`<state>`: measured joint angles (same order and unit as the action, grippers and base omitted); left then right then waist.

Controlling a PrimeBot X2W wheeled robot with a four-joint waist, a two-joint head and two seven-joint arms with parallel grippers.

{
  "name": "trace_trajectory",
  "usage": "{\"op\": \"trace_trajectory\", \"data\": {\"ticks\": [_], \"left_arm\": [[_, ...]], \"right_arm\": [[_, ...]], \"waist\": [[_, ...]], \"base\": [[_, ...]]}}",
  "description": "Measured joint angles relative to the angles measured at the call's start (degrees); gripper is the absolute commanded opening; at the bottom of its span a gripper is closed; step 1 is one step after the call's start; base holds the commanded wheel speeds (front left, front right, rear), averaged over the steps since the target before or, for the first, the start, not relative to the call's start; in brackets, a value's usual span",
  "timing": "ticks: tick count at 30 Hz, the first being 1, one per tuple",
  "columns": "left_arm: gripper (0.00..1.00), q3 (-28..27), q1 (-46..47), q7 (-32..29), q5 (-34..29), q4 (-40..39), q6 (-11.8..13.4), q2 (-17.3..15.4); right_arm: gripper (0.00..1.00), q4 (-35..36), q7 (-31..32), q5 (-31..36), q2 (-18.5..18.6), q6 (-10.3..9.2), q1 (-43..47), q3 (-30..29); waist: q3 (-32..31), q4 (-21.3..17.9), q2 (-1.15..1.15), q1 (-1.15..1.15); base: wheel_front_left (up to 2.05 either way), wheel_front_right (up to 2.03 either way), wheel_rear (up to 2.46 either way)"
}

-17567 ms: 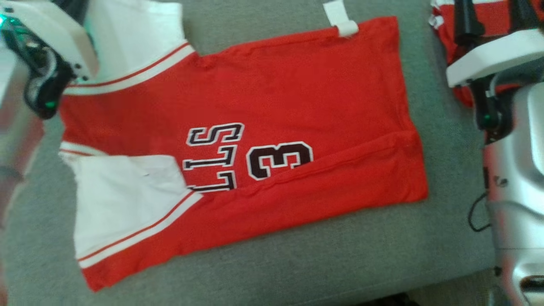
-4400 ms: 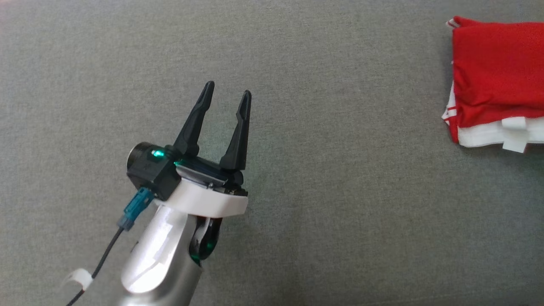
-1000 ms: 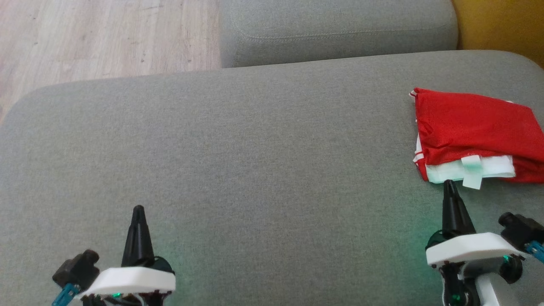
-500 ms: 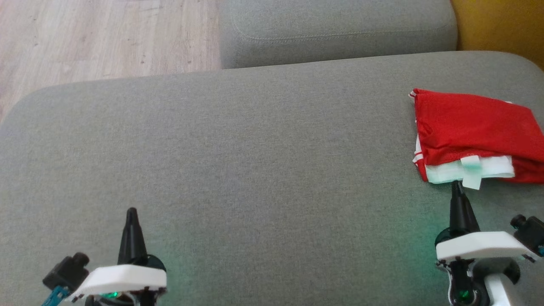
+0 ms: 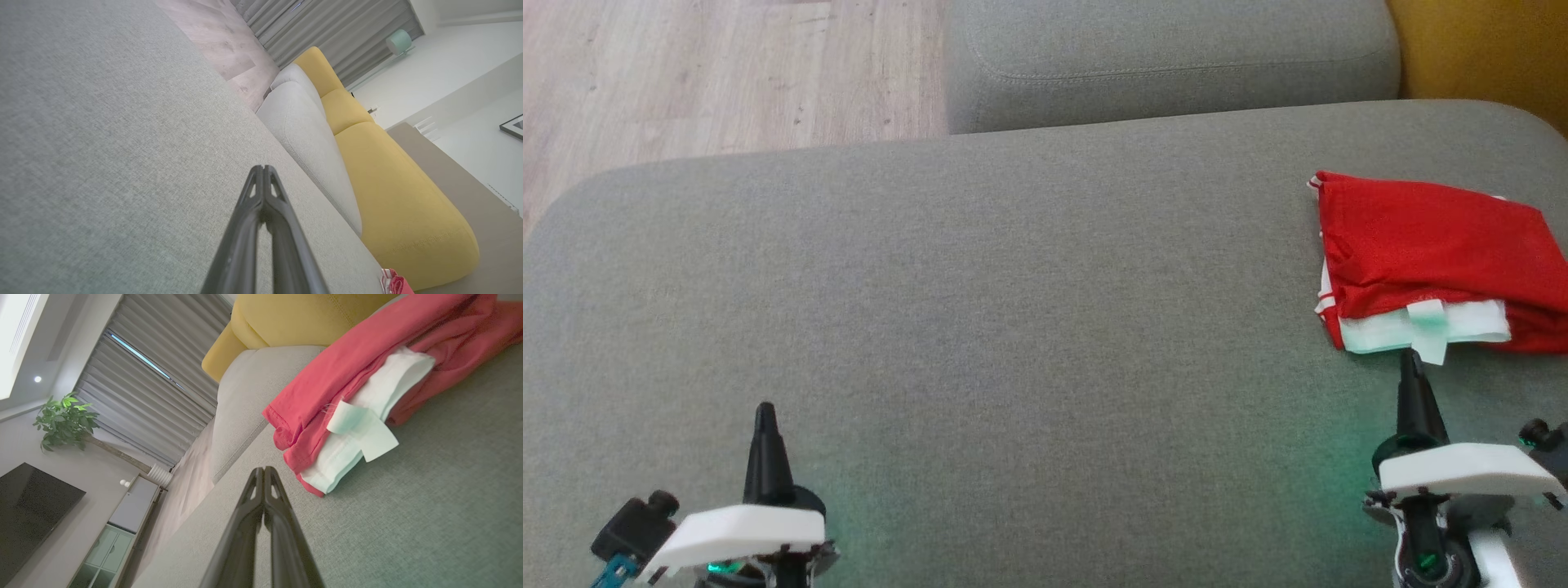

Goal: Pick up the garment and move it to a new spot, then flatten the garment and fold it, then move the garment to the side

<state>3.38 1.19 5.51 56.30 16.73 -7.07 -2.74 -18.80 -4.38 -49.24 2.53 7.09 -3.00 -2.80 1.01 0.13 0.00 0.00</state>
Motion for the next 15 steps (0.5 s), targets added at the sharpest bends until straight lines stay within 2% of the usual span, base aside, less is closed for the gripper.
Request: {"op": "trace_trajectory", "data": {"ticks": [15], "left_arm": [[0.0,-1.64,0.93,-2.52,8.36,-0.29,0.0,-0.03]], "right_arm": [[0.0,0.62,2.46,-9.7,0.0,0.0,-0.01,-1.24]], "waist": [[-0.19,-0.03,0.0,0.0]], "base": [[0.0,0.0,0.0]]}}
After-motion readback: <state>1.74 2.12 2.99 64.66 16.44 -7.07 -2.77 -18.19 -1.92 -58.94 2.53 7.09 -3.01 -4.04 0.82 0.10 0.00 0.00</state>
